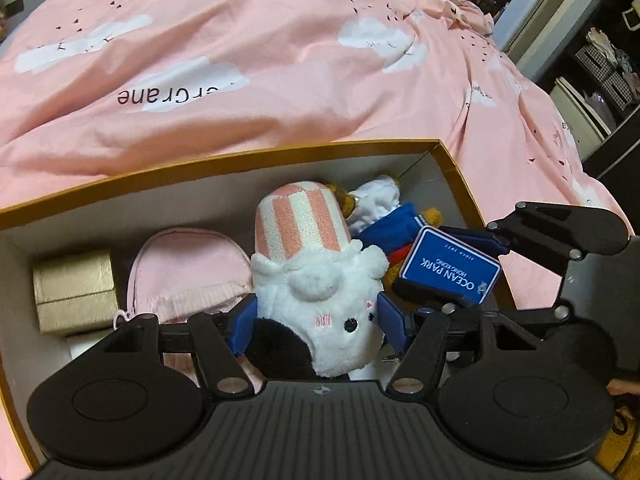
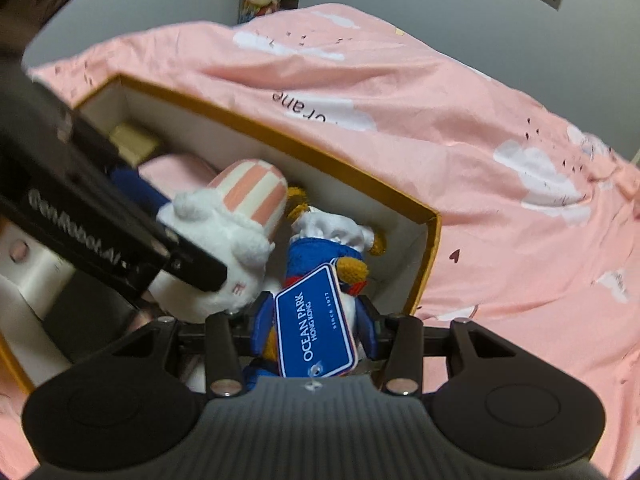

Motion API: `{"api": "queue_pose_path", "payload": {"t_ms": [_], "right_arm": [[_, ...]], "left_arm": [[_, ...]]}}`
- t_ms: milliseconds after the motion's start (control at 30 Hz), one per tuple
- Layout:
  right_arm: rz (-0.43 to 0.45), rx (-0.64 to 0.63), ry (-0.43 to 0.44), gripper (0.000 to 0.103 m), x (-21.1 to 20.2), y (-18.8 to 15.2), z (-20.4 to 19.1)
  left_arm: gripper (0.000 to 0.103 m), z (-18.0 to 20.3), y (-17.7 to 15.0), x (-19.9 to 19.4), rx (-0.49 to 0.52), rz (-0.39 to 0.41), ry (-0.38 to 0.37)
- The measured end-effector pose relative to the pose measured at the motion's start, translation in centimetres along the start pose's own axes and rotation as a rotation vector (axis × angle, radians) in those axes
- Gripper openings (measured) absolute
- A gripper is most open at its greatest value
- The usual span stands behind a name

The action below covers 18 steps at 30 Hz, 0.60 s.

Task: Organize objects
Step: 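Lower the white plush into the box with the left tool while the right tool lowers the duck plush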

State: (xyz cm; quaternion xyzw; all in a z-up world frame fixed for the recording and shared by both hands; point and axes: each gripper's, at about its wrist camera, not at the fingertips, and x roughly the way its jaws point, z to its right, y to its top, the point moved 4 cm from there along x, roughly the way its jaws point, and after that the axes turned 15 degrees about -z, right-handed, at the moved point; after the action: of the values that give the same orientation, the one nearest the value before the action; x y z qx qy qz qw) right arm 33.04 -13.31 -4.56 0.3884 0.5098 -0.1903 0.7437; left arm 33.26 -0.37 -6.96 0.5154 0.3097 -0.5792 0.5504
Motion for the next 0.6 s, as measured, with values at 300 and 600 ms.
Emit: {"api": "queue_pose_path", "payload": {"t_ms": [300,600], "right_arm": [[-0.025,-0.131,-0.038,0.046,1.7,0.3,-0.9],[-0.015,-0.187,-0.031,0.056,0.4,0.1,-0.5]], "left_arm": [[0.084,0.0,0.2,0.7,0.036,0.032,-0.001],[0.079,0.2,-1.5,-1.4,0.046,0.069,-0.014]]}}
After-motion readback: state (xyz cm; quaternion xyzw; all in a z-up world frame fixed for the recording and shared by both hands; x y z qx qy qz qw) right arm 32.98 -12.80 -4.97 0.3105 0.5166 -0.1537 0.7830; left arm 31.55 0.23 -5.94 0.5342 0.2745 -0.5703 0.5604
